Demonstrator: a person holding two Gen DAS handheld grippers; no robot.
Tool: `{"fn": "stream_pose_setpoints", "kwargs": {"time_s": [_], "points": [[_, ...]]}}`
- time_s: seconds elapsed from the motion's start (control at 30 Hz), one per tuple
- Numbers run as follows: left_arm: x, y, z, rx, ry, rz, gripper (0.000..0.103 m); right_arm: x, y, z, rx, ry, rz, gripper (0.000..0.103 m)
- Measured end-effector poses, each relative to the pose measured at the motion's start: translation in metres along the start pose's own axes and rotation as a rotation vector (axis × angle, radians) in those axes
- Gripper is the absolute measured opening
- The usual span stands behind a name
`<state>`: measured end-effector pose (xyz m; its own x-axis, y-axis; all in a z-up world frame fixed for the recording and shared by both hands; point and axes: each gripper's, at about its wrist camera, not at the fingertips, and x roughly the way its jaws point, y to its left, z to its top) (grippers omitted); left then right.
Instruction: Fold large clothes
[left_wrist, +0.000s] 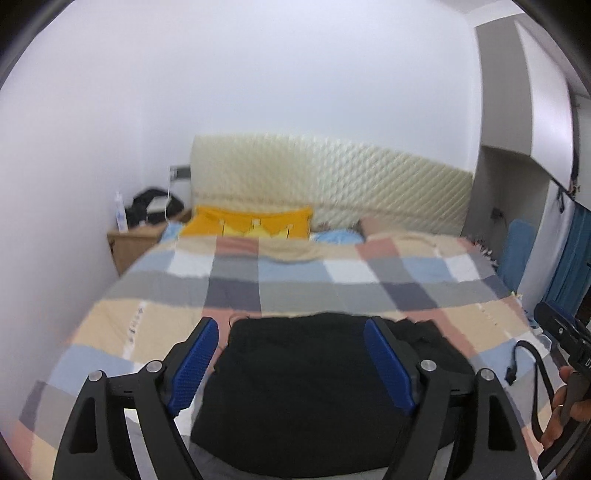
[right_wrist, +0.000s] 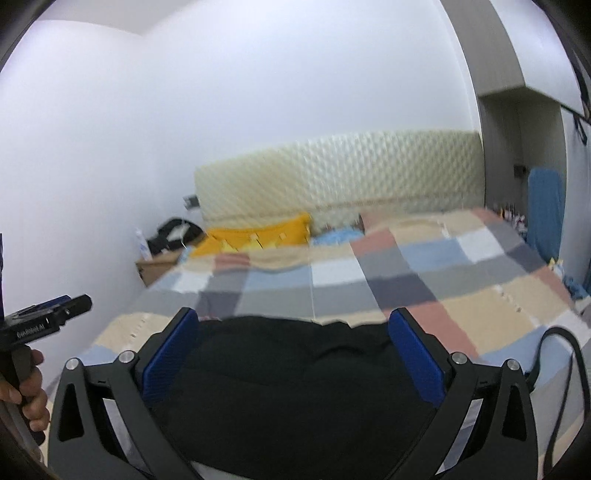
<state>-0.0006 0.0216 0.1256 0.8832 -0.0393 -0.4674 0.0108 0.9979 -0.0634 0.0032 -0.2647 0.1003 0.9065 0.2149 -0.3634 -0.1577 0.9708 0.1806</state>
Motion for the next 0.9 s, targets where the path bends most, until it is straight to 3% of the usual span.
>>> {"fn": "stream_pose_setpoints", "kwargs": {"time_s": [0.17, 0.37, 0.53, 0.9], "points": [[-0.056, -0.008, 0.011, -0.024, -0.081, -0.002, 0.098, -0.059, 0.023, 0.018, -0.018, -0.083, 0.034, 0.103], [-0.105, -0.021, -0.002, -0.038, -0.11, -0.016, 0.099, -0.107, 0.049, 0.015, -0.054, -0.123, 0.042, 0.103], [-0.11, -0.032, -0.022, -0.02, -0.088, -0.04, 0.099, -0.132, 0.06, -0.006, -0.032, -0.124, 0.073, 0.103], [-0.104, -0.029, -0.07, -0.015, 0.011, -0.021, 0.099, -0.141, 0.042, -0.057, 0.008, -0.045, -0.027, 0.103]]}}
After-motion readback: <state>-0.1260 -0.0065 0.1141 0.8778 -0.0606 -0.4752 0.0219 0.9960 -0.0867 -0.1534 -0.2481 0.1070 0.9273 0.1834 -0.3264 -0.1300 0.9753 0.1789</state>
